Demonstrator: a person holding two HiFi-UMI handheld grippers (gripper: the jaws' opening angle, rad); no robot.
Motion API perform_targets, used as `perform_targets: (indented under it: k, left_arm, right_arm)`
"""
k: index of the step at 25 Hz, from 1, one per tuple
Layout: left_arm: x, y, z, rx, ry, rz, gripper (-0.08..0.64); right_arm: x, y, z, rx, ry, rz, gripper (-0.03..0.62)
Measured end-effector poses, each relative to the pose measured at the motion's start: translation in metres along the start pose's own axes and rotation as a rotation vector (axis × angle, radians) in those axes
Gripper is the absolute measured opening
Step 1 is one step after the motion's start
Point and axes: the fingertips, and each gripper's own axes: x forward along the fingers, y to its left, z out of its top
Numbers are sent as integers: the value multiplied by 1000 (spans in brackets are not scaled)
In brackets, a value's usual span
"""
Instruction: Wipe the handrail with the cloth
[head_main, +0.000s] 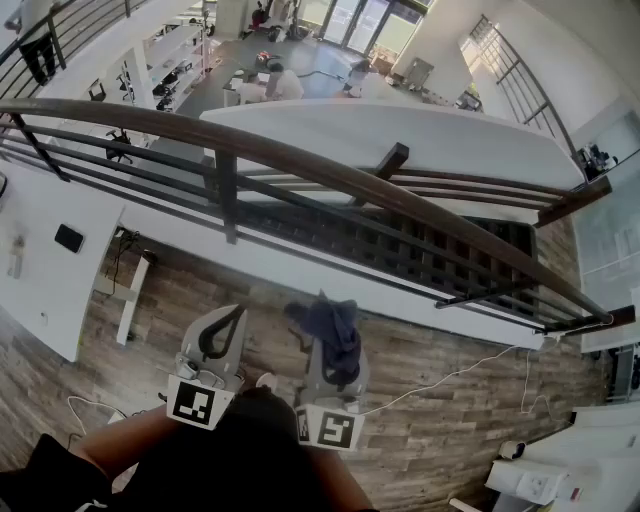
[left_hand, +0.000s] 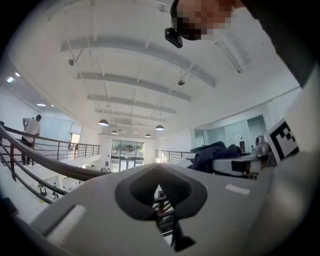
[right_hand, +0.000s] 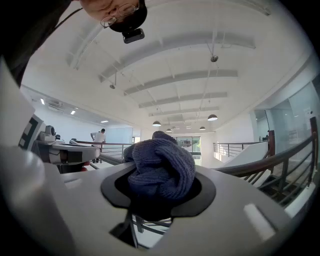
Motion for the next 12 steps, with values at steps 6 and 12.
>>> perform_targets:
  k: [6, 12]
  left_arm:
    - [4, -21, -1, -1, 6, 22, 0]
    - [7, -39, 1, 15, -6, 52, 0]
  right_arm:
    - [-9, -20, 1, 26, -23, 20, 164]
    - [-11, -37, 1, 37, -31, 40, 166]
